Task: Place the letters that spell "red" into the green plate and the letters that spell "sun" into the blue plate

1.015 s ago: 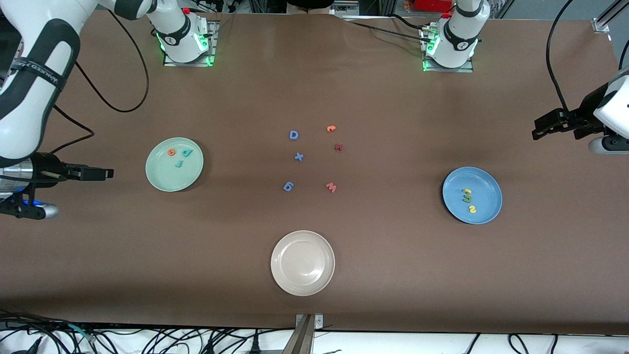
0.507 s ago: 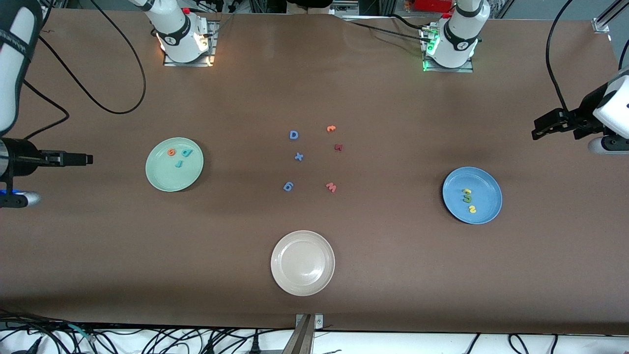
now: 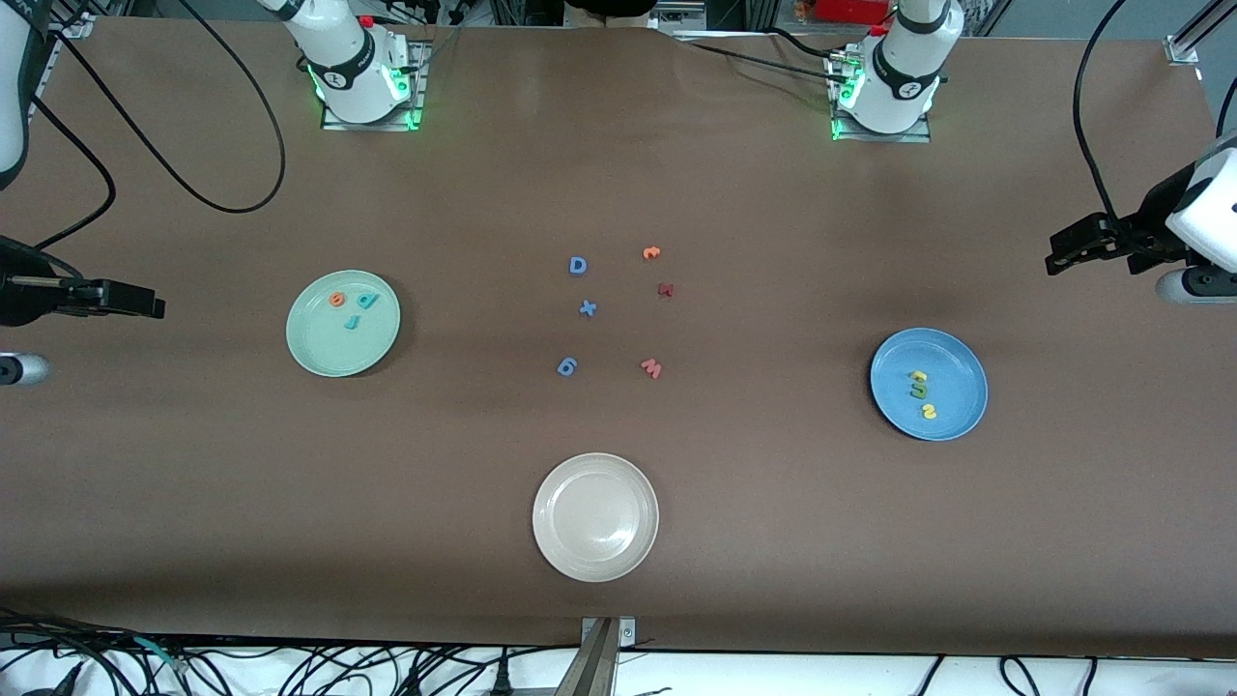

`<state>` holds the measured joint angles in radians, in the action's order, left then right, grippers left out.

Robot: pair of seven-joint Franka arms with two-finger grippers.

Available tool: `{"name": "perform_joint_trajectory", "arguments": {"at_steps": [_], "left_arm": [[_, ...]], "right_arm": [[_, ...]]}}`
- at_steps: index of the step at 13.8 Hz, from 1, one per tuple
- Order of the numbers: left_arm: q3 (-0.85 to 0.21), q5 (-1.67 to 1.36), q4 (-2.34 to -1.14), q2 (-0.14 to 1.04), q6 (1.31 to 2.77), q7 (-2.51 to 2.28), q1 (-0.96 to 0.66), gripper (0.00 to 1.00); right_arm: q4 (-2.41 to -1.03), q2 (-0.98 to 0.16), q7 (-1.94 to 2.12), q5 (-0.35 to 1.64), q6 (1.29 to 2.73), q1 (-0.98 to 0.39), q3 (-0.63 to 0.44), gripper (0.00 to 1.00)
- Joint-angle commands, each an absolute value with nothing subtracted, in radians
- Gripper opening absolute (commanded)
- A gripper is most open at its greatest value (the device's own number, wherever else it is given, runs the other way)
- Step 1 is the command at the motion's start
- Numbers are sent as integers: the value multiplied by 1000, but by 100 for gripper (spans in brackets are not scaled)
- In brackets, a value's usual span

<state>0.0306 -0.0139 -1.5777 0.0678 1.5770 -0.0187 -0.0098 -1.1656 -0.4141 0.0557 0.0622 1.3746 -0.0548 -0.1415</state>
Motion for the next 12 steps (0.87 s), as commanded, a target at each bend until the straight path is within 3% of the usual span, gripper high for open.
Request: {"name": "perform_joint_trajectory", "arguments": {"at_steps": [1,3,12], "left_arm": [[31,-41,-1562,66,1555,2,-6,100],[31,-40,-1562,66,1555,2,-6,100],[31,-40,-1562,66,1555,2,-6,100]], "right_arm": [[-1328,-310,41,40,1466,-37,-100,94],[-1397,-273,41,35,1523,-37,-92,94],[-1397,-291,41,28,1529,-45,-100,99]]}}
